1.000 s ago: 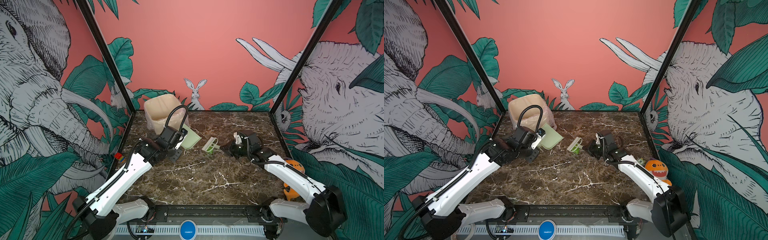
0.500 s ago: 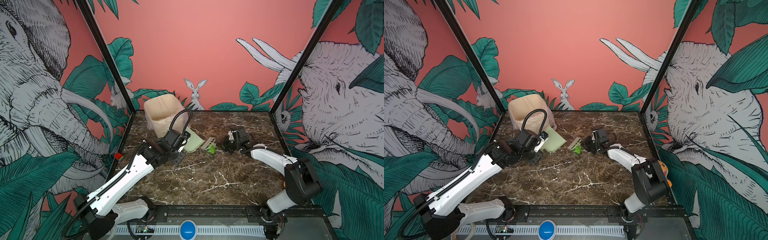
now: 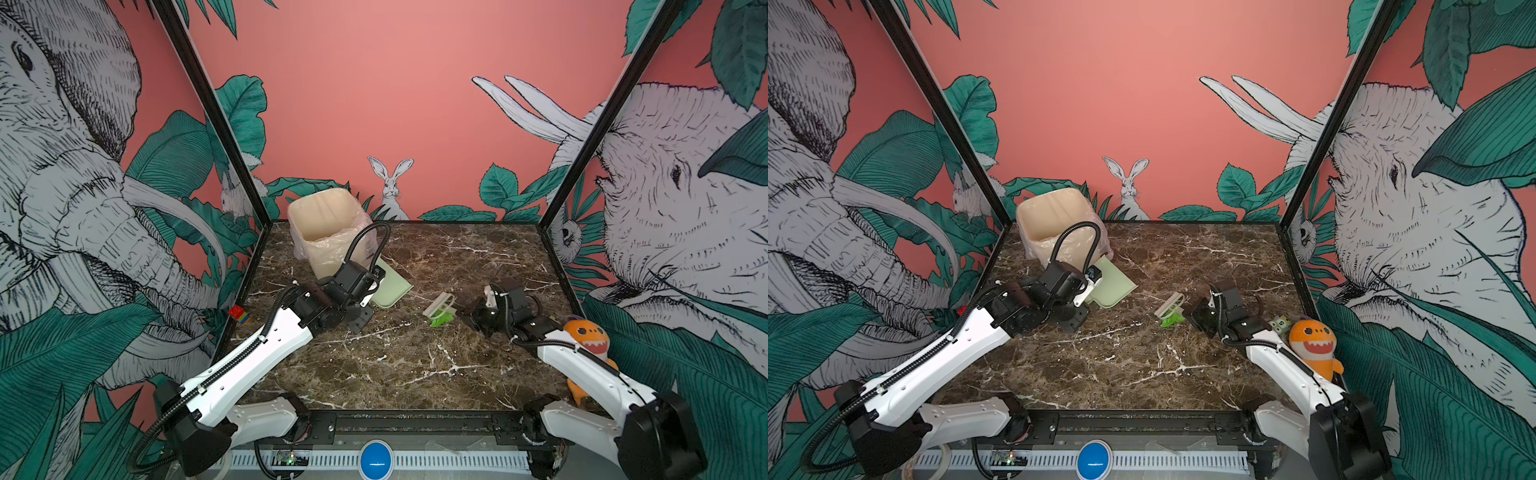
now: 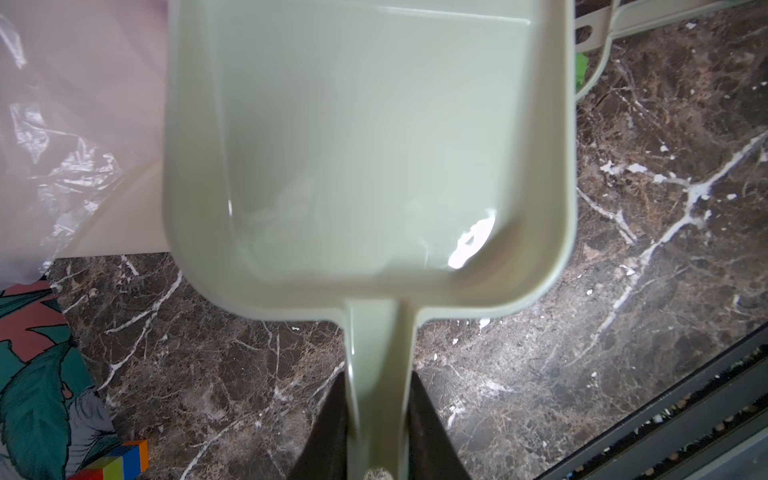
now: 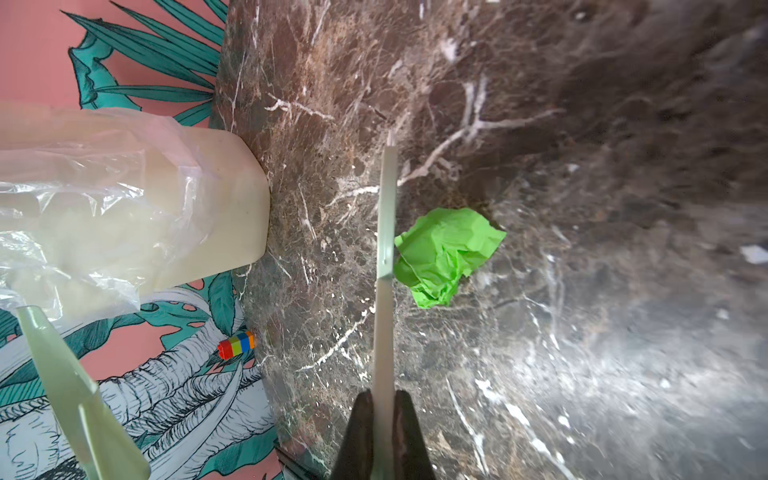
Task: Sweep away the paper scraps from the table
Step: 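Place the dustpan by the green scrap with the left while the right brush pushes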
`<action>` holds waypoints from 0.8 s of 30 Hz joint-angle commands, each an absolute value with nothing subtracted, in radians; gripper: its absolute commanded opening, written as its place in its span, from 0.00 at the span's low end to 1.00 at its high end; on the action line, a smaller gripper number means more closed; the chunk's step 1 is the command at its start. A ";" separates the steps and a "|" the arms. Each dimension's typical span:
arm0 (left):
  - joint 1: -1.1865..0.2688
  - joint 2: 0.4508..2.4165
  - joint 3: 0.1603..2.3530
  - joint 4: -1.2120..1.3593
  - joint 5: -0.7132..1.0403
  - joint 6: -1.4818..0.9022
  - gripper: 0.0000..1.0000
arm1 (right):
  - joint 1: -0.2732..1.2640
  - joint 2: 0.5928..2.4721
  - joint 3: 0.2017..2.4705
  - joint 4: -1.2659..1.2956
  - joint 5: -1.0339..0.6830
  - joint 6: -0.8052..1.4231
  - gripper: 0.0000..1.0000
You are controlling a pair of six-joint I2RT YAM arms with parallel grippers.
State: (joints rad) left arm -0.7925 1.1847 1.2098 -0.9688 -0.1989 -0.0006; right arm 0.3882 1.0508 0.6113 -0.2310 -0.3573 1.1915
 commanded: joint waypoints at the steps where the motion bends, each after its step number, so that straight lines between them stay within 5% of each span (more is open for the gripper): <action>1: -0.810 1.194 1.198 -0.951 -0.184 -0.014 0.22 | 0.379 0.987 0.623 -0.321 -0.288 1.284 0.00; 12: -0.859 1.230 1.113 -0.887 -0.107 -0.035 0.22 | 0.365 1.021 0.963 -0.720 -0.237 0.926 0.00; 24: -0.890 1.309 1.013 -0.761 -0.005 -0.033 0.22 | 0.337 1.360 1.358 -1.119 -0.238 0.357 0.00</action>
